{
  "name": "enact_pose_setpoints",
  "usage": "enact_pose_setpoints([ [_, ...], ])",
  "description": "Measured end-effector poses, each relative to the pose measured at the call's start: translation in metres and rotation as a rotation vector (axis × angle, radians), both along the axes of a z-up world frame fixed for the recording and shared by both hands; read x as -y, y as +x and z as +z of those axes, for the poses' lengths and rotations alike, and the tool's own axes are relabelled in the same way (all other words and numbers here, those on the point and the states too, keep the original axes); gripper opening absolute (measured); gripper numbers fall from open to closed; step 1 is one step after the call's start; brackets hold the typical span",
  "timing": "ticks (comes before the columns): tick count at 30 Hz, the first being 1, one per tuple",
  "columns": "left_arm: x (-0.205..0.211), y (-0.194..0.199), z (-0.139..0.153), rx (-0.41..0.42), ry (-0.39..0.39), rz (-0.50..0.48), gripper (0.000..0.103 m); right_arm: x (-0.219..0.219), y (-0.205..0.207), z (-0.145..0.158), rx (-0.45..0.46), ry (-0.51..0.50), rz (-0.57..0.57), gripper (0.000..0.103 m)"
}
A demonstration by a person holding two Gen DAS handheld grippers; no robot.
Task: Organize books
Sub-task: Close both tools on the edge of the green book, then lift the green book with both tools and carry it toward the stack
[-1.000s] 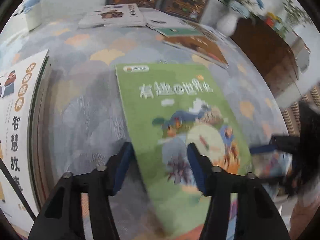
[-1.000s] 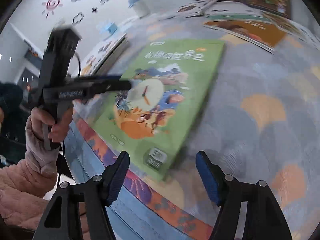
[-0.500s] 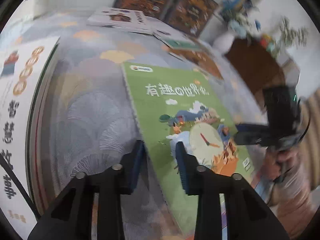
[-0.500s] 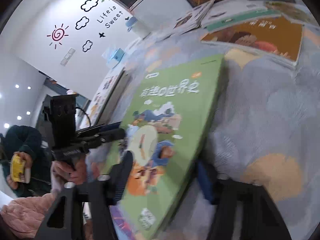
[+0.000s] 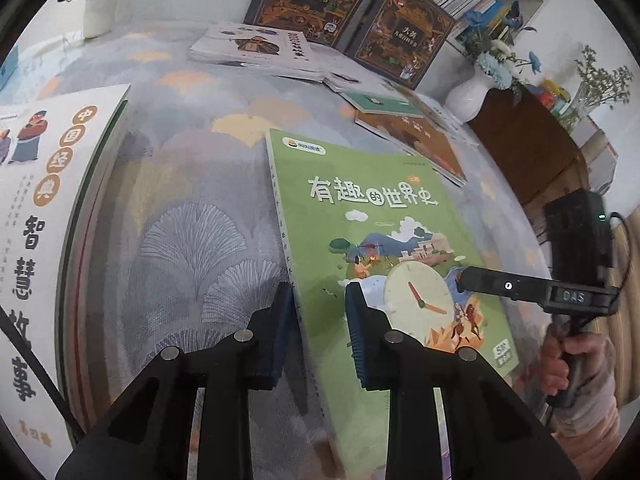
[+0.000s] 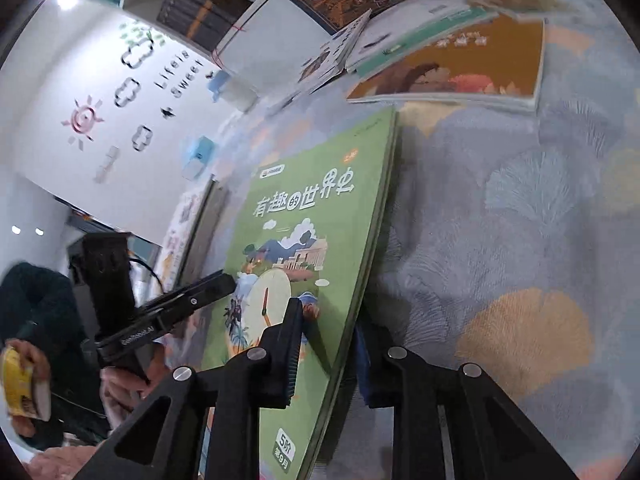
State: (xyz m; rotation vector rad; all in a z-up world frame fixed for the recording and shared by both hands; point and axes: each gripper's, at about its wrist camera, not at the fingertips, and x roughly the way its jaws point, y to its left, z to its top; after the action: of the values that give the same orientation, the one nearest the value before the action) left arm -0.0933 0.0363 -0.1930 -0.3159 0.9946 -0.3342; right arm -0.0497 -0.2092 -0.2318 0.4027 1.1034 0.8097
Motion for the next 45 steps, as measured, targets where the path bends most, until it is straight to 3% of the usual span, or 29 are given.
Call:
enact_pose_setpoints([
  [8,-0.002,0.001,0.001,-0.023,-0.023,-0.011,0.024,0.006,-0.011,0.014,-0.002,-0.004,0.029,0.022],
  [20,-0.002,-0.003,0.018,0.009,-0.057,-0.028,0.025,0.004,-0.027,0.04,0.108,0.01,0.067,0.022],
  [45,-0.067,-0.021,0.06,0.076,-0.046,0.082,0.029,-0.071,-0.046,0.09,0.208,0.013,0.21,0.023],
])
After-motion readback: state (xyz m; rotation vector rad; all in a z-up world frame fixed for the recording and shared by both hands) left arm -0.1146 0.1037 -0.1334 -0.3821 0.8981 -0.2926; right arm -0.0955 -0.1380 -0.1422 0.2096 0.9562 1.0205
